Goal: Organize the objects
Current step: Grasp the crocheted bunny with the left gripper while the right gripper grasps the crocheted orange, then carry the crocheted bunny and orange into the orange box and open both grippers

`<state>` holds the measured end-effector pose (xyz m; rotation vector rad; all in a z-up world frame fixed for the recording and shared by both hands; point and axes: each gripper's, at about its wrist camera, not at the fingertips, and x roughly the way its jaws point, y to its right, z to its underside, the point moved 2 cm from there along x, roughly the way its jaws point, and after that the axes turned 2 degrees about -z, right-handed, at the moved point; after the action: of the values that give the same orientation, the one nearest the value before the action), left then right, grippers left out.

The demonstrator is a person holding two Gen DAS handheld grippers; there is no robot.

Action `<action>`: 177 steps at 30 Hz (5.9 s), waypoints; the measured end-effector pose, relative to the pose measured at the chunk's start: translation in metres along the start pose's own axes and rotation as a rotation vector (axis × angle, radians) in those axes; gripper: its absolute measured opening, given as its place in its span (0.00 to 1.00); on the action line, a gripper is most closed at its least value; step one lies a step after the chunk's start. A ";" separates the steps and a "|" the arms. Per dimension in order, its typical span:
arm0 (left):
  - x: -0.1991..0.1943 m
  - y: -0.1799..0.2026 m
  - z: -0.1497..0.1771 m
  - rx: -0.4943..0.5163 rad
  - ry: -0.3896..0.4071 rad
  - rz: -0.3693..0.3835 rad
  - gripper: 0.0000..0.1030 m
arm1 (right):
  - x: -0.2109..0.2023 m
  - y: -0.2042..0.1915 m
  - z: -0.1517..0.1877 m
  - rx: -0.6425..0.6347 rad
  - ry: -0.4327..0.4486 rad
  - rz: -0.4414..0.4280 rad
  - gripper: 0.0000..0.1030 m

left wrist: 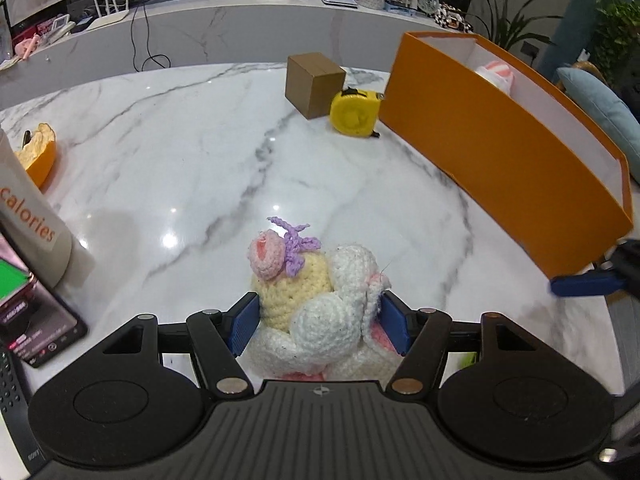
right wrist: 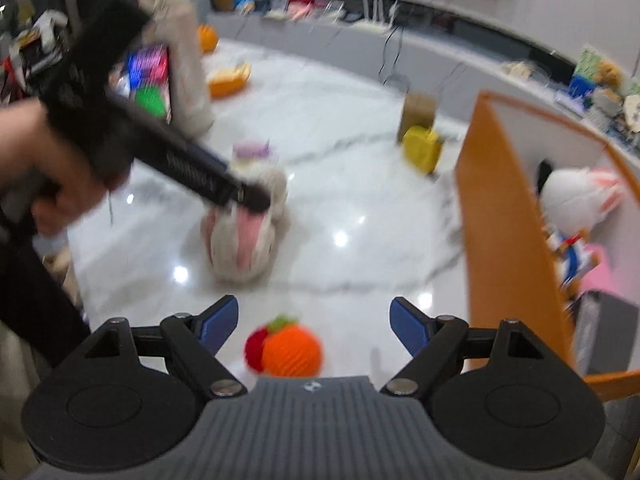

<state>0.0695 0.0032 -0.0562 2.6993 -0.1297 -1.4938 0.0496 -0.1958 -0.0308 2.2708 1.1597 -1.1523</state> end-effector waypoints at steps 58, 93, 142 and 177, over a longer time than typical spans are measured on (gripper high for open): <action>0.000 0.021 0.006 0.042 -0.026 0.012 0.81 | 0.032 0.043 -0.008 0.254 -0.020 0.091 0.41; -0.019 0.188 -0.157 0.201 0.246 0.130 0.81 | -0.091 0.203 0.004 0.719 0.414 0.290 0.41; 0.104 0.234 -0.190 0.482 0.006 -0.198 0.82 | -0.017 0.174 -0.004 0.519 0.036 0.278 0.41; 0.166 0.257 -0.158 0.841 -0.124 -0.379 0.89 | 0.030 0.179 -0.014 0.267 -0.181 0.728 0.41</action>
<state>0.2787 -0.2676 -0.0895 3.4082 -0.3333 -2.0881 0.2081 -0.2808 -0.0565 2.3845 0.0692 -1.1998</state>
